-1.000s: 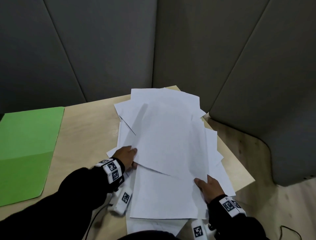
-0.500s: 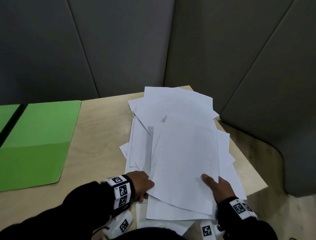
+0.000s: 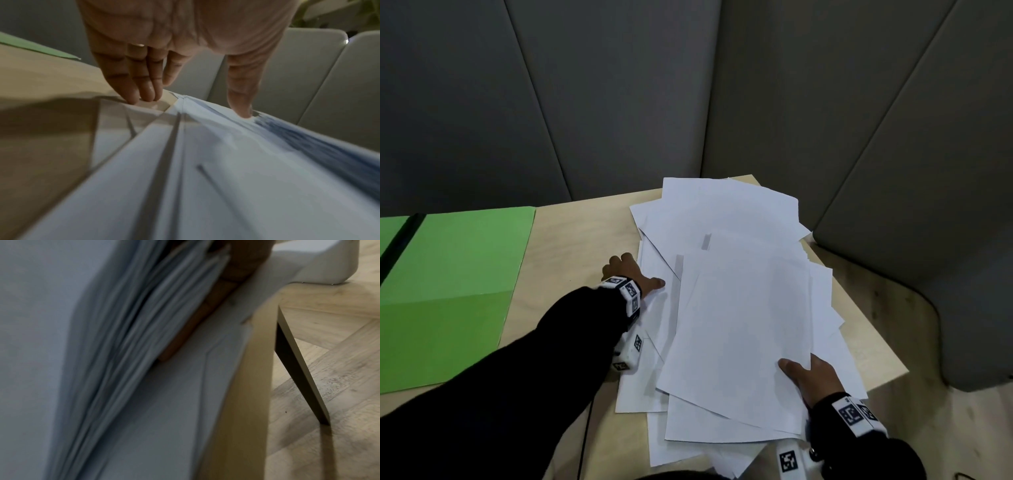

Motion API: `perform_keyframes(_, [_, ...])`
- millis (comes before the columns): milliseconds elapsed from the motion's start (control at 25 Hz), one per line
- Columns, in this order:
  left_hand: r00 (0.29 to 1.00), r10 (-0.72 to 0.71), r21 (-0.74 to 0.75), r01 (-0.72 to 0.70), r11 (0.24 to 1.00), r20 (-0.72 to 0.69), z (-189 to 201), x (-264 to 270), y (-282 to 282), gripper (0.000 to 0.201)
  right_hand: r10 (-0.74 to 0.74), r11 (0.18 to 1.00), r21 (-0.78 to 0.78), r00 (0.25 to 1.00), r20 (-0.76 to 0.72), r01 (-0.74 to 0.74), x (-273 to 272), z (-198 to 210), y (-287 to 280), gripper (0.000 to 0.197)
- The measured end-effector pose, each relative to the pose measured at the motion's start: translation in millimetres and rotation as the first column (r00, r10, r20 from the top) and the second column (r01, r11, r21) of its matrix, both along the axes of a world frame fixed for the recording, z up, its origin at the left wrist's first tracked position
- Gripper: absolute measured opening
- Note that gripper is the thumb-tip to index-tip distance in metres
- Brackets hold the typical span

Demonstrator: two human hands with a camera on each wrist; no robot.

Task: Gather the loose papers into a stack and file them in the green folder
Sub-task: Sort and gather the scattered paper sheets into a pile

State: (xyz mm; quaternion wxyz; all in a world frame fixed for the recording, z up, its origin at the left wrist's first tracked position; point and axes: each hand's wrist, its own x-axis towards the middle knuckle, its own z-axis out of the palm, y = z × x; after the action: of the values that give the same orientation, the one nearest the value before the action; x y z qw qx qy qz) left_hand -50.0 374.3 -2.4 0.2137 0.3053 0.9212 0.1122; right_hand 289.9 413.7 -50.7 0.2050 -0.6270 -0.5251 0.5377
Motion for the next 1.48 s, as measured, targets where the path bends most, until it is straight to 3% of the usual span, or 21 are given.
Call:
perform_keyframes(160, [0.99, -0.04, -0.118, 0.024, 0.993, -0.132, -5.2, 12.0, 23.1, 0.095, 0.002, 1.0, 0.011, 1.0, 0.001, -0.002, -0.6, -0.4, 0.4, 0.01])
perform_keyframes(400, [0.997, 0.064, 0.003, -0.064, 0.998, 0.039, -8.5, 6.5, 40.5, 0.103, 0.009, 1.0, 0.025, 1.0, -0.01, -0.009, 0.4, -1.8, -0.2, 0.014])
perform_keyframes(520, [0.994, 0.087, 0.018, -0.088, 0.996, 0.062, -9.0, 5.0, 40.5, 0.089, 0.002, 1.0, 0.013, 1.0, -0.01, -0.002, 0.3, -3.0, 0.6, 0.012])
perform_keyframes(680, [0.99, 0.111, 0.046, -0.115, 0.992, 0.085, -3.9, 4.4, 32.5, 0.04, -0.004, 1.0, -0.01, 1.0, -0.024, 0.004, 0.7, -6.8, 1.8, 0.007])
perform_keyframes(840, [0.944, 0.087, 0.11, -0.128, 0.986, 0.317, -8.9, -12.4, 22.3, 0.056, -0.001, 1.0, -0.017, 0.999, -0.039, 0.0, 1.9, -7.3, 2.6, 0.009])
perform_keyframes(960, [0.904, 0.114, 0.255, -0.235, 0.938, 0.412, -9.9, -15.6, 12.6, 0.051, 0.003, 1.0, -0.01, 0.999, -0.04, -0.003, 2.4, -6.9, 3.7, 0.01])
perform_keyframes(1040, [0.937, 0.115, 0.34, -0.232, 0.911, 0.33, -7.7, -13.4, 8.7, 0.036, 0.005, 1.0, -0.016, 0.999, -0.044, -0.006, 2.0, -5.2, 3.9, 0.01])
perform_keyframes(1160, [0.99, 0.044, 0.311, -0.084, 0.947, 0.132, -0.7, -6.7, 6.3, 0.02, 0.007, 1.0, -0.018, 0.999, -0.046, -0.008, 1.8, -4.0, 4.0, 0.009])
perform_keyframes(1320, [0.998, -0.061, 0.194, 0.055, 0.979, 0.023, -3.6, 2.1, 2.1, 0.034, 0.022, 1.0, -0.006, 0.999, -0.029, -0.022, 2.2, -4.0, 4.6, 0.01])
perform_keyframes(1480, [0.999, -0.031, 0.276, 0.034, 0.96, -0.015, 0.8, 1.3, -9.4, 0.029, 0.013, 1.0, -0.021, 0.999, -0.029, -0.014, 1.4, -5.4, 3.0, 0.011])
